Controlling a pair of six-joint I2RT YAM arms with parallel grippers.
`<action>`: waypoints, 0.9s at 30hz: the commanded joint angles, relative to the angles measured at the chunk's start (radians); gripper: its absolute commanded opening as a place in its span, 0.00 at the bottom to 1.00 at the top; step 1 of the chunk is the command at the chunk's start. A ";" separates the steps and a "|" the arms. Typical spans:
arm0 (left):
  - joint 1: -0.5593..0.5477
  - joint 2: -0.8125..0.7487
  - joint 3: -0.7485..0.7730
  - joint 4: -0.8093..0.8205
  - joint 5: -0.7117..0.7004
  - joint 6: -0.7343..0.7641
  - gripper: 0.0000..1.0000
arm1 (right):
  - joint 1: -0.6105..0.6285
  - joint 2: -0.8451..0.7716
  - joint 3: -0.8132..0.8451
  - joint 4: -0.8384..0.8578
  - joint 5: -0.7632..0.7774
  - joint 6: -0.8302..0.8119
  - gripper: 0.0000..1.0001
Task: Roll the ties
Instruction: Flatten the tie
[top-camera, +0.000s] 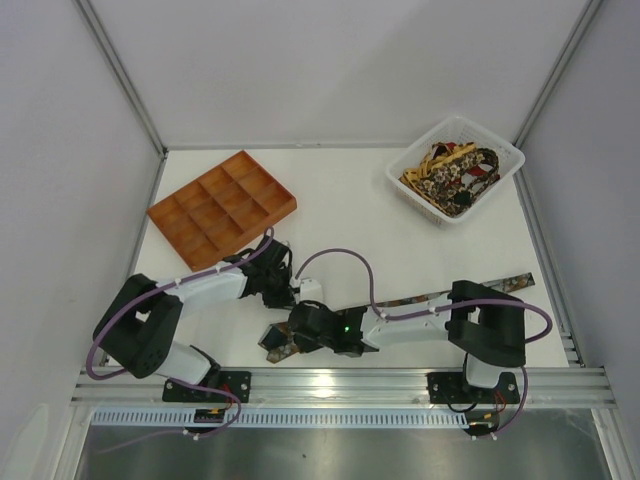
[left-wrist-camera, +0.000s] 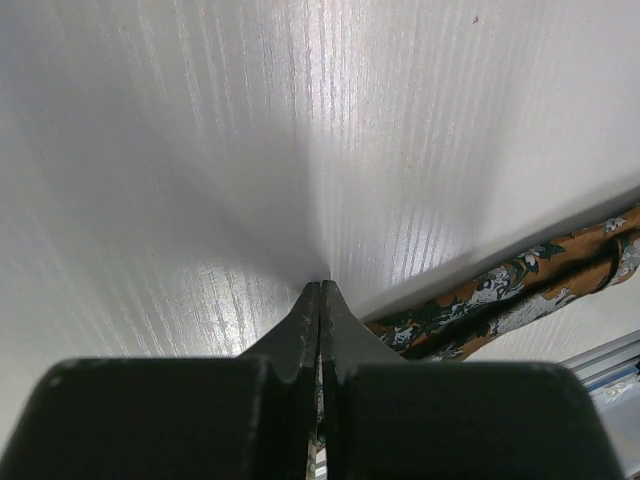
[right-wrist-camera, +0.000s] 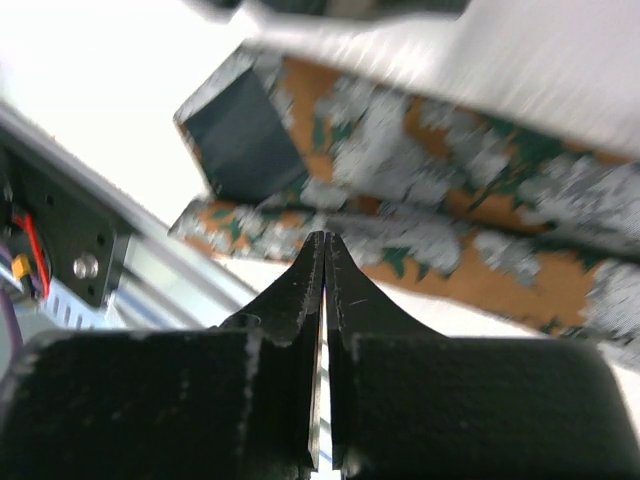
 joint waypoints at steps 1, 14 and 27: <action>0.000 0.039 -0.040 -0.080 -0.042 0.014 0.00 | 0.043 -0.057 0.003 -0.010 0.007 -0.003 0.00; 0.001 0.033 -0.054 -0.086 -0.051 0.011 0.00 | 0.150 0.073 0.032 0.044 0.028 0.011 0.00; 0.000 0.007 -0.097 -0.074 -0.037 0.002 0.00 | 0.038 0.126 0.136 0.069 0.082 -0.101 0.00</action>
